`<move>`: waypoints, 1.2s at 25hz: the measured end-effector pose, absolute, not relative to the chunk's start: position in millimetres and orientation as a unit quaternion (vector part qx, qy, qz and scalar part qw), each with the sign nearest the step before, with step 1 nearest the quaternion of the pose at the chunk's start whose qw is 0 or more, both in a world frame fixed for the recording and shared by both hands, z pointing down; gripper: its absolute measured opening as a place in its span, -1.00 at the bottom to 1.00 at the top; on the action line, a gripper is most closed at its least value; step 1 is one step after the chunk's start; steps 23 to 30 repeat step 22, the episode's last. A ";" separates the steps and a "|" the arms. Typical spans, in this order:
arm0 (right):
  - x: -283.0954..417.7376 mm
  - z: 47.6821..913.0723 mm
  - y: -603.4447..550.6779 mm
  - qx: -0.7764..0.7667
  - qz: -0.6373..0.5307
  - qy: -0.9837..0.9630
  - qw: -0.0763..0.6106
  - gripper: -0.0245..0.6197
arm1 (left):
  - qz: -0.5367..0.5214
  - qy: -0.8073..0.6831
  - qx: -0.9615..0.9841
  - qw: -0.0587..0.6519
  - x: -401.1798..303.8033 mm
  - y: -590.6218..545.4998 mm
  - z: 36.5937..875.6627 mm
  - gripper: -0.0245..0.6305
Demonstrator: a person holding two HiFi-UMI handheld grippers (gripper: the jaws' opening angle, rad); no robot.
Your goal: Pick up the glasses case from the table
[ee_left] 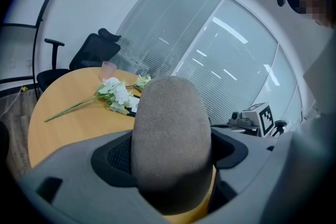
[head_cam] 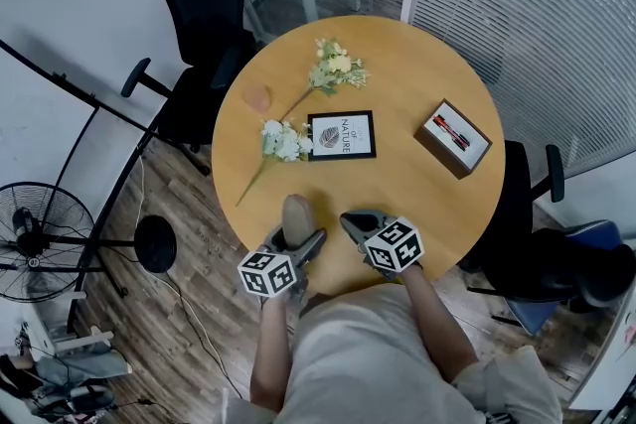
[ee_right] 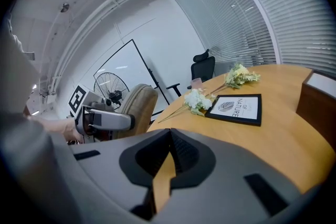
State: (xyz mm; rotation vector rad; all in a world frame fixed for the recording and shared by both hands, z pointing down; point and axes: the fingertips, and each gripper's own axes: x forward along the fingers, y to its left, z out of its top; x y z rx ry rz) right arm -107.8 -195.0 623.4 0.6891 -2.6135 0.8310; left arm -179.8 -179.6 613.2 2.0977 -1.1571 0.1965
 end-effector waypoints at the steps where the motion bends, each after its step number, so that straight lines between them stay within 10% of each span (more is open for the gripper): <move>1: -108.1 623.3 -194.5 0.240 0.290 -0.913 0.156 -0.93 | 0.076 -0.448 0.815 0.360 -178.7 -178.9 613.3 0.23; 30: -110.0 622.9 -194.0 0.242 0.291 -0.913 0.154 -0.93 | 0.085 -0.444 0.818 0.355 -177.6 -175.4 616.4 0.23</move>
